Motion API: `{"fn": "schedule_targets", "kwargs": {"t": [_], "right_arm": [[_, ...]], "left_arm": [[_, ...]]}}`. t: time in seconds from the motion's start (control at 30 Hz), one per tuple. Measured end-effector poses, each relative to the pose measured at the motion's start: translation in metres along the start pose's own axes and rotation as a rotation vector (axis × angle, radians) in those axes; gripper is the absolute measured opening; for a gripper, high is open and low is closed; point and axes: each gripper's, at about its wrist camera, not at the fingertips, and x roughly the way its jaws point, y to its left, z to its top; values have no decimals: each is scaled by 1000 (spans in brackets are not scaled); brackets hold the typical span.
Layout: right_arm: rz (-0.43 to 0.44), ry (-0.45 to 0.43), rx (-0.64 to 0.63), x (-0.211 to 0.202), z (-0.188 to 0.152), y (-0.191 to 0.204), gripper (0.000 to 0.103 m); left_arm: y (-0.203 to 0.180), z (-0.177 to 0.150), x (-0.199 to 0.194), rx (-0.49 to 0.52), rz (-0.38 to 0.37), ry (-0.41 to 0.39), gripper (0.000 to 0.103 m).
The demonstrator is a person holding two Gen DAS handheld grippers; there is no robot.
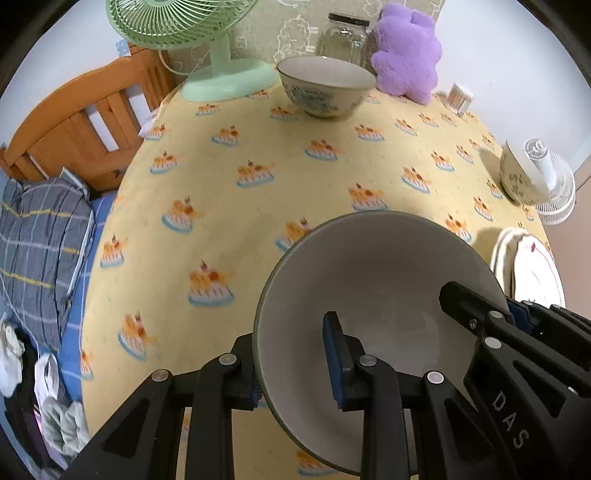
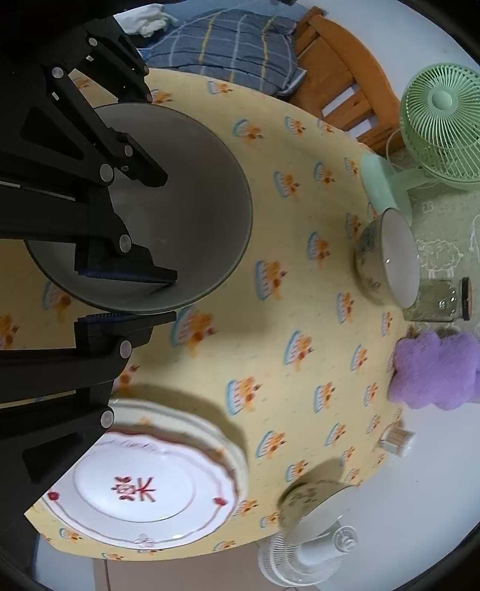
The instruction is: Organize plates and bowls
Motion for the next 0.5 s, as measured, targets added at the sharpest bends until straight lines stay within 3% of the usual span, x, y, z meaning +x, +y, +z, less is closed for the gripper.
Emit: {"fn": "schedule_targets", "kwargs": {"t": [0.27,0.5], "right_arm": [[14,28,-22,-4,-24,-20,17],[12,37,-28,-2,-32,-36,17]], "left_arm": [[-24,-28,-1,-42,13,28,25],[-39,-34,0,-33,18,18,25]]}}
